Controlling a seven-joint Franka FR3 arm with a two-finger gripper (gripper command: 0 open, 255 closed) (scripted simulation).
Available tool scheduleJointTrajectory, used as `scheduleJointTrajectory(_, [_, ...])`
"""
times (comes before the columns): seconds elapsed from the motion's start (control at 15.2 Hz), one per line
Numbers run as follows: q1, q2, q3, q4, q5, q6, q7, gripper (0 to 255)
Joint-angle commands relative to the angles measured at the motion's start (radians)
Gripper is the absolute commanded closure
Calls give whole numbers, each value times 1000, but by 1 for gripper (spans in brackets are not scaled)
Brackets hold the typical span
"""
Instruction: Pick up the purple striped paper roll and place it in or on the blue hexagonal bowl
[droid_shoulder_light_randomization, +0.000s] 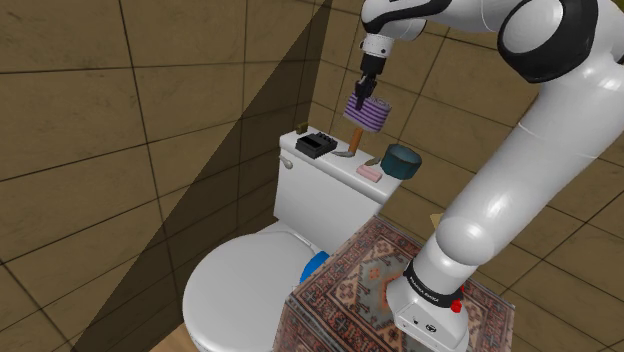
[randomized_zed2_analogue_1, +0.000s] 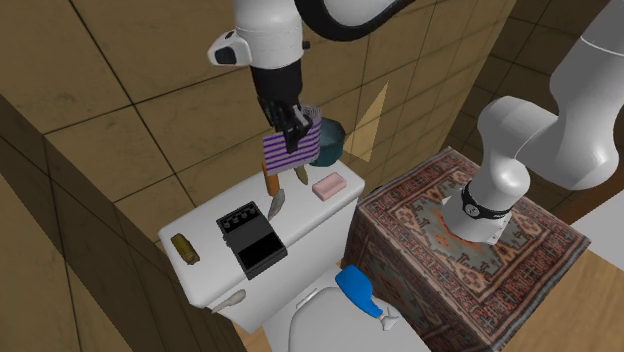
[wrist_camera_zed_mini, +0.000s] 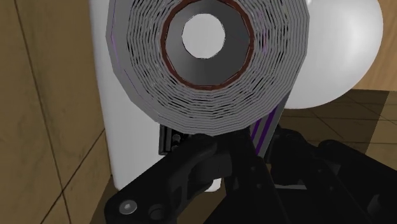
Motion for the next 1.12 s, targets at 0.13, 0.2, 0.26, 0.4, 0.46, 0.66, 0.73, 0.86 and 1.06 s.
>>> scheduleJointTrajectory(0.13, [-37, -61, -38, -45, -32, -10, -67, 255])
scheduleJointTrajectory(0.2, [-47, -74, -49, -55, -40, -13, -85, 255])
scheduleJointTrajectory(0.26, [-57, -87, -60, -63, -48, -16, -103, 255])
scheduleJointTrajectory(0.4, [-78, -109, -82, -75, -63, -23, -141, 255])
scheduleJointTrajectory(0.46, [-88, -119, -94, -80, -71, -26, -161, 255])
scheduleJointTrajectory(0.66, [-118, -142, -131, -87, -92, -38, -222, 255])
scheduleJointTrajectory(0.73, [-128, -148, -143, -87, -99, -42, -243, 255])
scheduleJointTrajectory(0.86, [-148, -156, -169, -84, -110, -50, -286, 255])
scheduleJointTrajectory(1.06, [-149, -155, -172, -123, -111, -9, -286, 255])
